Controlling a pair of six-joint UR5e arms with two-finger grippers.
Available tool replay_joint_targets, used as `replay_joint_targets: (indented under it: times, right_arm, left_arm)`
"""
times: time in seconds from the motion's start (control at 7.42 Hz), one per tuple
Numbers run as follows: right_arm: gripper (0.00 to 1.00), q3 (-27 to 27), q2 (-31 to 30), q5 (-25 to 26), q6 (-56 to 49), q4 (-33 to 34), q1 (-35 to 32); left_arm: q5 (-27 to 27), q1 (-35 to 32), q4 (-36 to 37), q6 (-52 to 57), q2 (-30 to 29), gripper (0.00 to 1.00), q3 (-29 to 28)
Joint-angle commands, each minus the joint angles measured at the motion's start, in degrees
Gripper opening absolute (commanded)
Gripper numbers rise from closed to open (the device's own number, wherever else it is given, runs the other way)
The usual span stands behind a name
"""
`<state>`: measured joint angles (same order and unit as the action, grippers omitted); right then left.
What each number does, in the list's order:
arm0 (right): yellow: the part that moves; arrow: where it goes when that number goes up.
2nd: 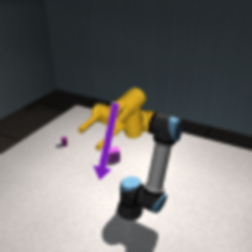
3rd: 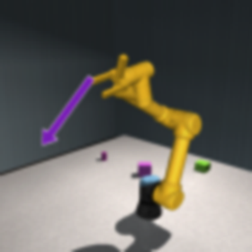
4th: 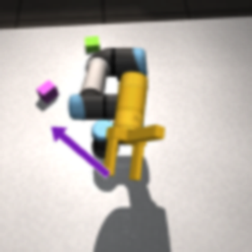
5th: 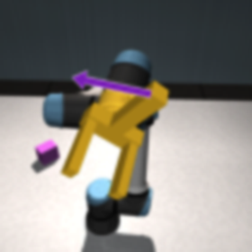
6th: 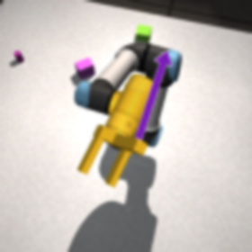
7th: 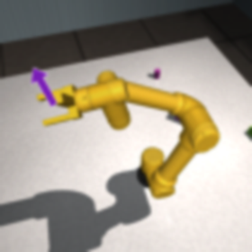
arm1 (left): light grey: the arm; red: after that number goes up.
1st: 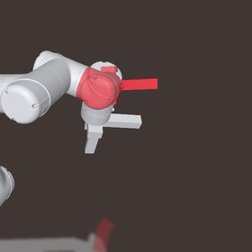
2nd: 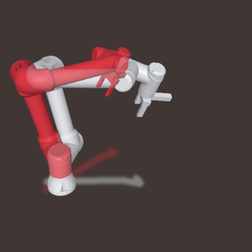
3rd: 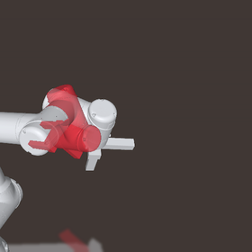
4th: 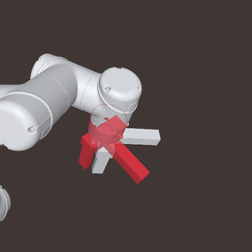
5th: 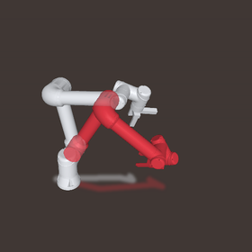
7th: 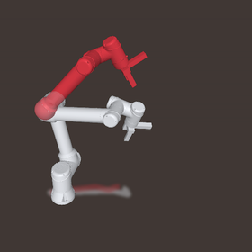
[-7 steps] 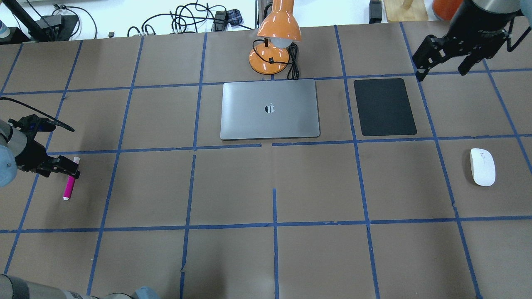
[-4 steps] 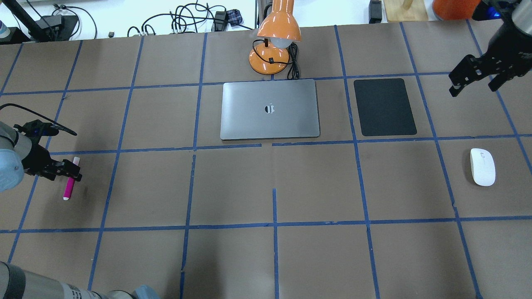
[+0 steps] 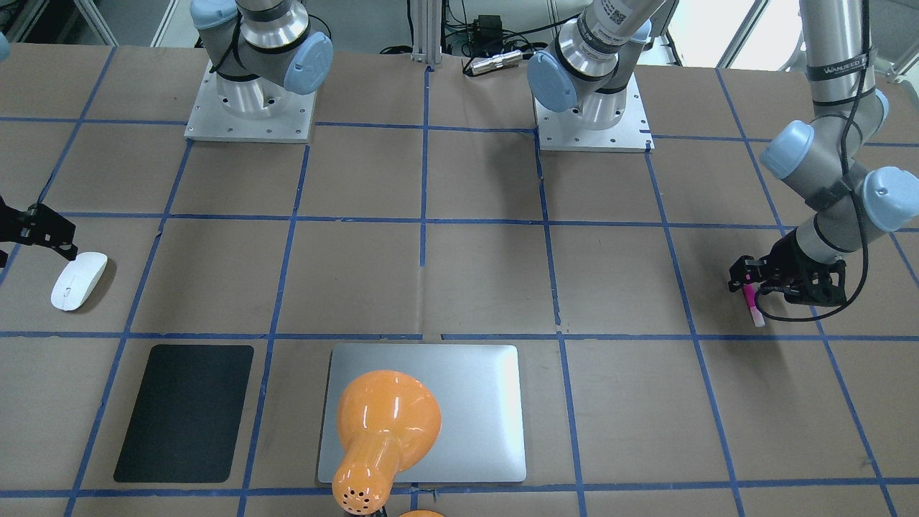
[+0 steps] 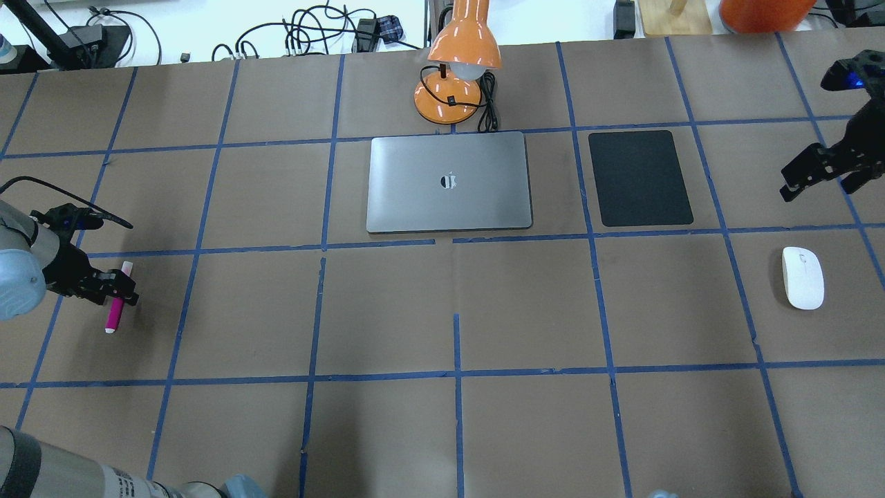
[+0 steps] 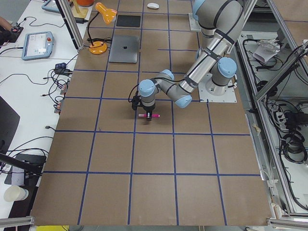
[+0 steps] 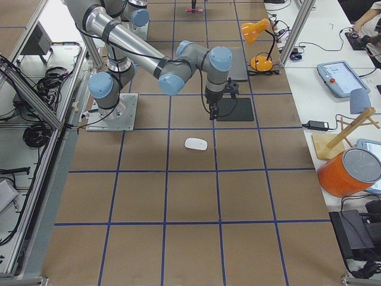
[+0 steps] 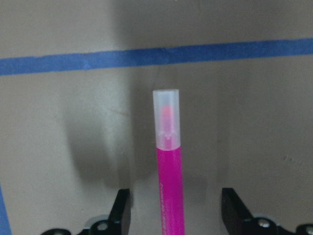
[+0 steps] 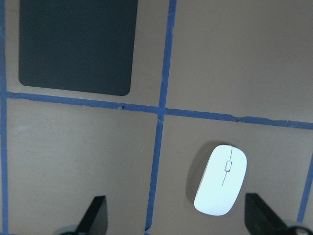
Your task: Place pen and mouse around notebook
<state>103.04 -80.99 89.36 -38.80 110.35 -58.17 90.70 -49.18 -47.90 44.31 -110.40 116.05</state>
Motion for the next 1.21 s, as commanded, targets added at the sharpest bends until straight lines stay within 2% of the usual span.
replay_joint_targets:
  times: [0.0,0.13,0.4,0.54,0.67,0.94,1.08]
  right_arm:
    - [1.0,3.8,5.2,3.0,-5.3,10.6,3.6]
    - [1.0,3.9,7.5,6.0,-3.1,12.1,3.6]
    - [1.0,4.9,9.8,6.4,5.8,12.3,3.6]
    - [1.0,7.0,10.8,6.4,14.6,12.4,3.5]
    - [1.0,7.4,11.5,7.4,15.9,13.5,3.5]
    - [1.0,7.6,12.4,7.7,15.3,13.4,3.5]
    - [1.0,7.7,12.6,9.6,15.3,13.4,3.5]
  left_arm:
    - [0.1,0.0,0.1,0.2,0.0,0.0,0.0]
    - [0.1,0.0,0.0,-0.2,-0.1,0.0,0.0]
    - [0.2,0.0,0.0,-2.5,0.4,0.0,-0.2]
    - [0.4,-0.6,-0.8,-7.6,2.1,0.0,-1.3]
    - [0.1,-2.0,-1.6,-13.2,1.6,0.0,-3.3]
    - [-0.3,-11.8,-4.9,-31.5,2.6,0.0,-6.1]
    - [-0.5,-17.3,-5.7,-41.8,3.3,0.0,-6.3]
